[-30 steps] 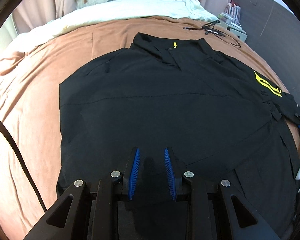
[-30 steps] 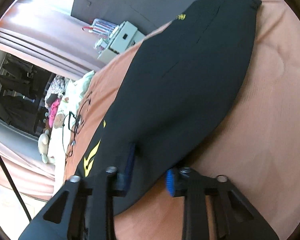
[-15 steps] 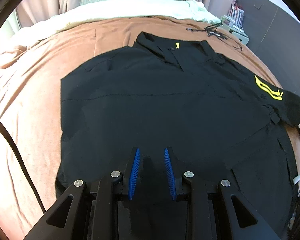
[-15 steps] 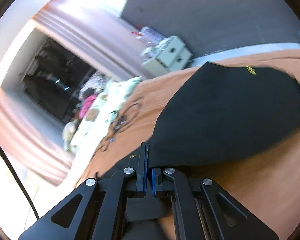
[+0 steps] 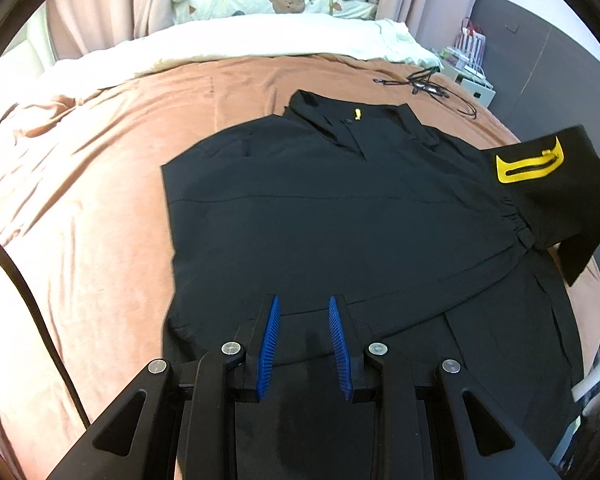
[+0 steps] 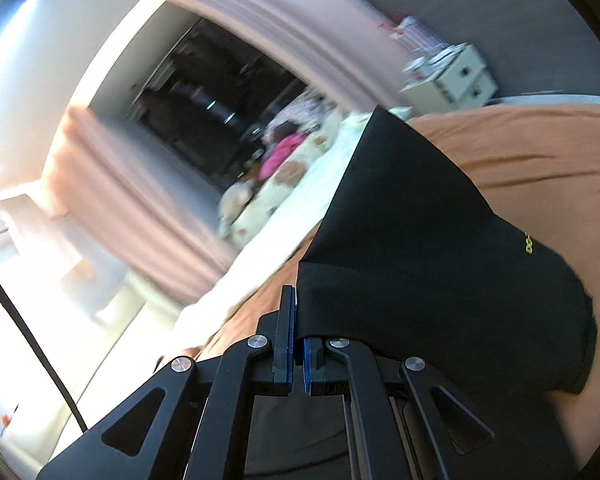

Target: Fold large clothes

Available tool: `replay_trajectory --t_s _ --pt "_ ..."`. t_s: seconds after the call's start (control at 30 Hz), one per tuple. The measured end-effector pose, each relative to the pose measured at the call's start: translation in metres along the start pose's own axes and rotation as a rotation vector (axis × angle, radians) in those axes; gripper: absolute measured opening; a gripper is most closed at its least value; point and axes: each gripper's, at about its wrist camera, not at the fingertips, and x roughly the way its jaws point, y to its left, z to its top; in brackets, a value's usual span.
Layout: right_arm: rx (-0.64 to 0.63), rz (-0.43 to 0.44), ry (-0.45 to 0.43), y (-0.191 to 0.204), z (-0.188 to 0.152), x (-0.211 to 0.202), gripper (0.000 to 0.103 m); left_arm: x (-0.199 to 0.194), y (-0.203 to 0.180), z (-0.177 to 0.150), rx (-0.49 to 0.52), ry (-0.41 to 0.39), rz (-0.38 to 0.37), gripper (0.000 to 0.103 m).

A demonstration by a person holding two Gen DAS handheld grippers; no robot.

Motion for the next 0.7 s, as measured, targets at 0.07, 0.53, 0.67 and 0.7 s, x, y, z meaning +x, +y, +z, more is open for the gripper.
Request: replay_trajectory --t_s 0.07,0.53,0.67,0.7 --pt "-0.034 0.021 0.041 0.020 -0.014 0.013 0.000 -0.007 0.004 -0.002 0.005 -0.004 0.008 0.028" --pt "-0.135 -0.170 0.527 0.045 -0.118 0.142 0.002 -0.025 0.042 -0.017 -0.032 -0.010 0.052 0.028" --pt "-0.043 -0.225 0.613 0.029 -0.102 0.164 0.005 -0.022 0.051 -0.020 -0.083 -0.001 0.039 0.028" --pt "-0.013 -0.224 0.621 0.025 -0.099 0.161 0.008 -0.022 0.051 -0.021 -0.095 0.001 0.032 0.028"
